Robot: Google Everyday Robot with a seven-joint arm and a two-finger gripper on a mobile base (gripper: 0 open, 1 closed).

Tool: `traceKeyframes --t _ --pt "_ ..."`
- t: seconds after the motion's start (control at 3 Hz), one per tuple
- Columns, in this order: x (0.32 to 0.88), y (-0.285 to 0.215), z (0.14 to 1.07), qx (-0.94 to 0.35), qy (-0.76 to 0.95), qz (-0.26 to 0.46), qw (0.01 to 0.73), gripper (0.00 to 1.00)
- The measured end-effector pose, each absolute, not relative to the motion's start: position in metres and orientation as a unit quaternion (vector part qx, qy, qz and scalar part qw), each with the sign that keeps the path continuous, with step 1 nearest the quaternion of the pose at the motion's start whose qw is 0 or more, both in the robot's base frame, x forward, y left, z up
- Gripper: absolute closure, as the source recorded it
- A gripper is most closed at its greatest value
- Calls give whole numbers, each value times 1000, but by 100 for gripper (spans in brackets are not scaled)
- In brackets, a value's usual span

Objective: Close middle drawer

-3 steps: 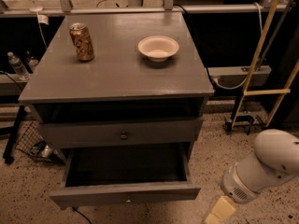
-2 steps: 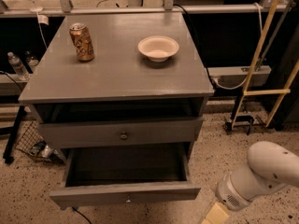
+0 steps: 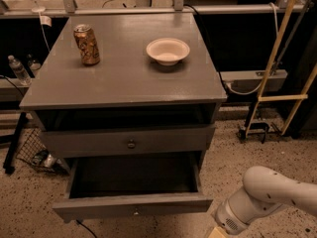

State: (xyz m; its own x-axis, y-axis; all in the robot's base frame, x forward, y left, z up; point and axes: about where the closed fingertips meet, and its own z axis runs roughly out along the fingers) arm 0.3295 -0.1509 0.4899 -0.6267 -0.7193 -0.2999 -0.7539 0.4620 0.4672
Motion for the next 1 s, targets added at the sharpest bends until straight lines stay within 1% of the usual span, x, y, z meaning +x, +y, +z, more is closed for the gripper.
traceKeyframes --t 0.67,1.0 --pt "338 -157 470 -433 856 279 45 0" --pt "347 -165 454 -432 857 276 58 15"
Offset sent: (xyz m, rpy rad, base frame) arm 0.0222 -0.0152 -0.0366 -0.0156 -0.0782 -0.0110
